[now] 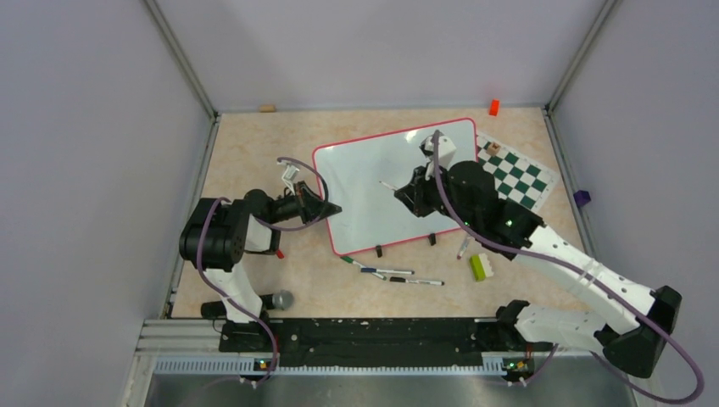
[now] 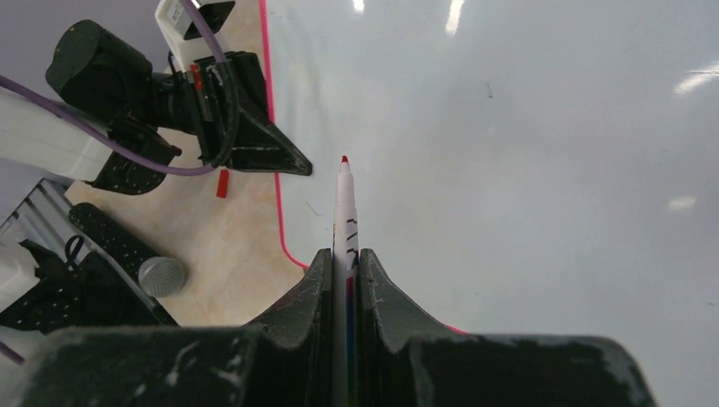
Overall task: Write a sentence on the whiteboard
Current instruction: Move the whiteboard to the center of the board, then hold the whiteboard on the whiteboard stand.
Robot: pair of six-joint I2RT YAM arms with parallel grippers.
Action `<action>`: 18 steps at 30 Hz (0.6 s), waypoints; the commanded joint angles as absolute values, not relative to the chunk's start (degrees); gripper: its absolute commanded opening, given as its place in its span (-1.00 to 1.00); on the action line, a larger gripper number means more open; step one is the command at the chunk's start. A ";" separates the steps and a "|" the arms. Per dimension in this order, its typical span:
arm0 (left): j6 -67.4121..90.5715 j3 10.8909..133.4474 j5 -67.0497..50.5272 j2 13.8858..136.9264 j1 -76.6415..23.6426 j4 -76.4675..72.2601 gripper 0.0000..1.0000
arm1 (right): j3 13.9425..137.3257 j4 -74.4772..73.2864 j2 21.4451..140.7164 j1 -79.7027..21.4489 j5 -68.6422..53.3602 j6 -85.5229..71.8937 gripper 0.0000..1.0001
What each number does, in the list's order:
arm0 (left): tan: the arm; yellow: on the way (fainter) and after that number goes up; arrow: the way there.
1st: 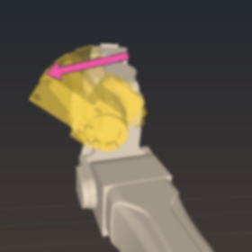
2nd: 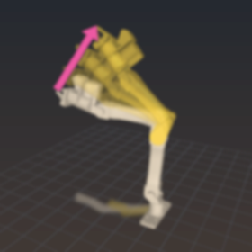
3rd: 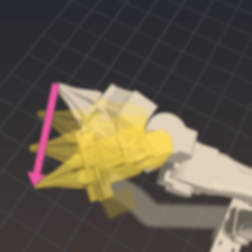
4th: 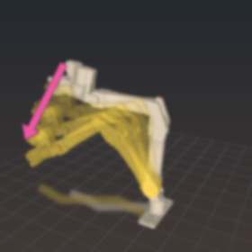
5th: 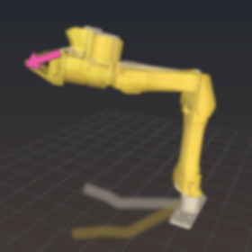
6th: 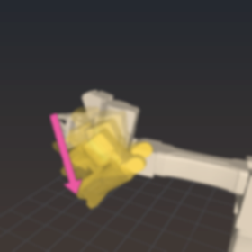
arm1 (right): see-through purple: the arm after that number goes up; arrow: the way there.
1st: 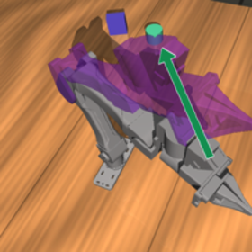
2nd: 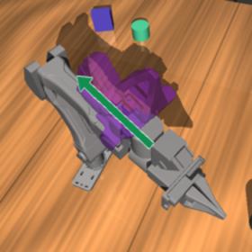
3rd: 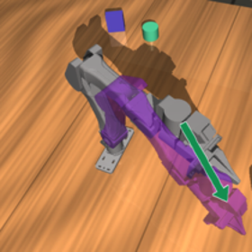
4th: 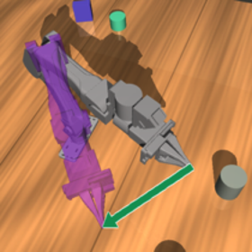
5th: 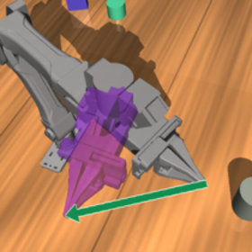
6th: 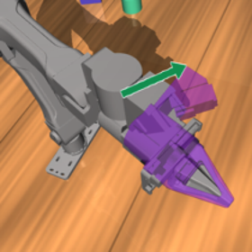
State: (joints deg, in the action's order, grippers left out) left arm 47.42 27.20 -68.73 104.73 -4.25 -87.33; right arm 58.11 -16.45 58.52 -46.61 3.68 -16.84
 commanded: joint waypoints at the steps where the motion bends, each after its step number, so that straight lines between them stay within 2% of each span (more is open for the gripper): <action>1: 44.23 27.01 -70.83 104.55 -5.27 -92.81 -1.00 | 66.82 -18.88 65.07 -52.64 6.73 -18.21 -1.00; 5: 44.47 28.62 -71.21 106.30 -5.27 -92.81 -1.00 | 73.06 -22.66 70.98 -59.40 18.85 -19.46 -1.00; 12: 43.50 29.74 -70.67 107.41 -5.27 -92.81 -1.00 | 86.70 -35.73 81.98 -61.56 31.71 -31.05 -1.00; 16: 42.85 28.54 -70.01 106.45 -5.30 -92.81 -1.00 | 85.41 -34.04 81.50 -61.48 39.52 -27.22 -1.00; 18: 42.96 28.19 -69.55 106.19 -5.27 -92.80 -1.00 | 86.40 -31.74 81.92 -60.98 33.70 -19.79 -1.00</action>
